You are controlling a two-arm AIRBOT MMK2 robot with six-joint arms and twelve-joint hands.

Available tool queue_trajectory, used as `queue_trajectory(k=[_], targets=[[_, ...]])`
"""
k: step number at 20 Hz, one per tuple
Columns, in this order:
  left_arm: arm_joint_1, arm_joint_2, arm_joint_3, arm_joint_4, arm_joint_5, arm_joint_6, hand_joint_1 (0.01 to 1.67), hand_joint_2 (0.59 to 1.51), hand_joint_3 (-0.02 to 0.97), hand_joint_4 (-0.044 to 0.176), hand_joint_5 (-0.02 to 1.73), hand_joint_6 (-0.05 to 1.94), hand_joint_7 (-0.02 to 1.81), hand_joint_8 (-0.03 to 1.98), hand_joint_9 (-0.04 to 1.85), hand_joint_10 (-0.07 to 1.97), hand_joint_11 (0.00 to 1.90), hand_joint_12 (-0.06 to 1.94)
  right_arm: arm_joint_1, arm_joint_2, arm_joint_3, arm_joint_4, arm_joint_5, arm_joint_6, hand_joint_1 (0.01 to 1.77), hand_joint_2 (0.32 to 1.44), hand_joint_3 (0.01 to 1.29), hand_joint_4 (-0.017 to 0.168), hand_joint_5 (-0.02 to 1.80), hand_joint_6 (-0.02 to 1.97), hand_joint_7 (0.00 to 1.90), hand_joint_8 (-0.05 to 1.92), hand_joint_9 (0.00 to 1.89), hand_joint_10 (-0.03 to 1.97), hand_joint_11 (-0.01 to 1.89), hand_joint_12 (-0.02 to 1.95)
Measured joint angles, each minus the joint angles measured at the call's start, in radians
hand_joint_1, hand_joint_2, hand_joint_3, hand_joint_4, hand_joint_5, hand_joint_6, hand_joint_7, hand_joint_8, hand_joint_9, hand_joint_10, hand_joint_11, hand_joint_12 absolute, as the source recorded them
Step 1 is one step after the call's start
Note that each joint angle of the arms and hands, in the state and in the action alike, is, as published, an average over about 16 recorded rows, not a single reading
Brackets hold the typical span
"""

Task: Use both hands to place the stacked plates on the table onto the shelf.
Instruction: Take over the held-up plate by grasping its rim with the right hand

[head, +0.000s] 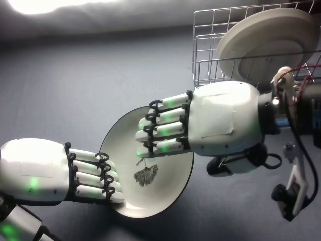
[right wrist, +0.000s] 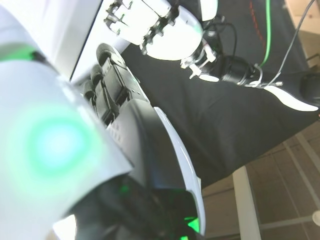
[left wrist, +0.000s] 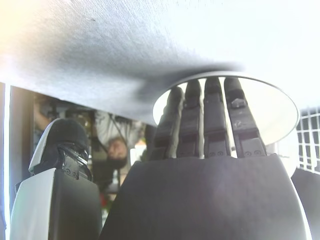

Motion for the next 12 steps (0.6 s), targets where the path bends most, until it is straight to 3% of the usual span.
queue_trajectory(k=[12], targets=[[-0.001,0.000,0.000,0.000,-0.001,-0.002,0.01,1.162,0.016,-0.008,0.14,-0.03,0.16,-0.02,0.16,-0.01,0.01,0.32,-0.034,-0.064,0.037,-0.001,-0.013,-0.007,1.03,1.11,0.01,0.004,0.21,0.04,0.12,0.00,0.12,0.02,0.02,0.62]])
